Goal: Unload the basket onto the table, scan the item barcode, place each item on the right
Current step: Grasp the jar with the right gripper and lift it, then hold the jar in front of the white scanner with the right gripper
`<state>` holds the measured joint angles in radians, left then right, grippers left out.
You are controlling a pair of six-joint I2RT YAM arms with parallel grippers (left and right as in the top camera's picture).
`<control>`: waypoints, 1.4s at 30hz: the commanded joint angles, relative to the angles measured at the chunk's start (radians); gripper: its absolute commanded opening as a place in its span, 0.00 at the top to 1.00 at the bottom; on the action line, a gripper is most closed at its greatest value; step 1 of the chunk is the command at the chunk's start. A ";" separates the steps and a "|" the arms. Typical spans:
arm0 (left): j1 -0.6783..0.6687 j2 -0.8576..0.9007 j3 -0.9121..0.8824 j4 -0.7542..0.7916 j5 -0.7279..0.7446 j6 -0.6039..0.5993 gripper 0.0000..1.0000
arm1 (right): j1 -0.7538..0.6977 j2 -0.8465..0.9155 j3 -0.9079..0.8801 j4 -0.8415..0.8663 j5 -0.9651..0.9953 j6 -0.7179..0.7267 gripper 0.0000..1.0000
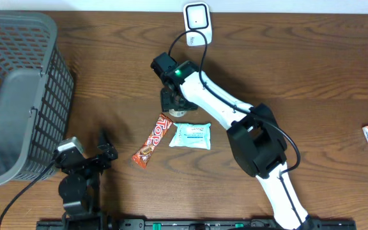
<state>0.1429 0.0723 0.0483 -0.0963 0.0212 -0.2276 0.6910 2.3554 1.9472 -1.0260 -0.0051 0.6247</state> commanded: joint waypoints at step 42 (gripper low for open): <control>-0.029 -0.068 -0.014 -0.037 -0.010 0.017 0.02 | -0.330 -0.210 0.010 -0.211 -0.209 -0.282 0.54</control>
<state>0.1192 0.0128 0.0490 -0.0975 0.0208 -0.2276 0.3706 2.1605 1.9465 -1.3197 -0.3080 0.3550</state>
